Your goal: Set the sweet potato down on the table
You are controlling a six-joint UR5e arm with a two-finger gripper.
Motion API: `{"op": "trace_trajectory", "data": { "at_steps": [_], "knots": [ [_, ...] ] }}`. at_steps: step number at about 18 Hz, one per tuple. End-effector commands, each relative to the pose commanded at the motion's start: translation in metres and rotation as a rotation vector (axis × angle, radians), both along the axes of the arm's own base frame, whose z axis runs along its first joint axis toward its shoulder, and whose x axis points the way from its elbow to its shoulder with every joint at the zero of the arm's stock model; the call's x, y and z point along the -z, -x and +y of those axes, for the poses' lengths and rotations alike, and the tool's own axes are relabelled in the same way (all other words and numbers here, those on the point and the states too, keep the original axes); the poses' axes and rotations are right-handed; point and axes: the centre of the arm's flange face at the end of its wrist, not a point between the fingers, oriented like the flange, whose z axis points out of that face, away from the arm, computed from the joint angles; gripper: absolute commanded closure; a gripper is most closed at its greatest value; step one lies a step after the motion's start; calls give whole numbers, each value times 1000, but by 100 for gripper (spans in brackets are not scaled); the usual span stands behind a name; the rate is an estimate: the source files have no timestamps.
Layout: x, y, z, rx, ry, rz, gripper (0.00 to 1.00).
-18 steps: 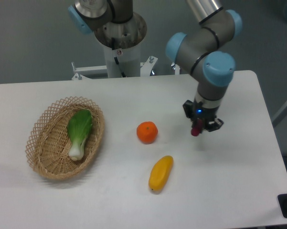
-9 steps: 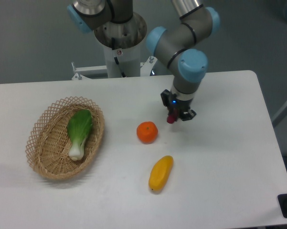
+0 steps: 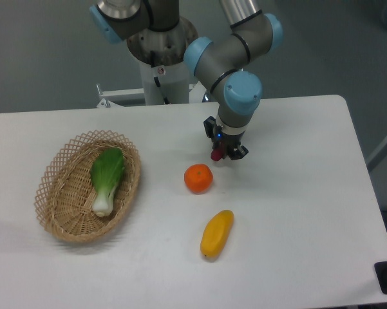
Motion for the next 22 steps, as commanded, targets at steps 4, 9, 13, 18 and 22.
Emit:
{"op": "trace_trajectory", "data": {
  "at_steps": [4, 9, 13, 18, 22],
  "knots": [
    [-14, 12, 5, -3, -18, 34, 0],
    [-42, 39, 13, -9, -48, 93, 0],
    [-63, 68, 9, -35, -78, 129, 0],
    [-79, 109, 4, -75, -104, 166, 0],
    [-90, 141, 5, -93, -113, 196, 0]
  ]
}}
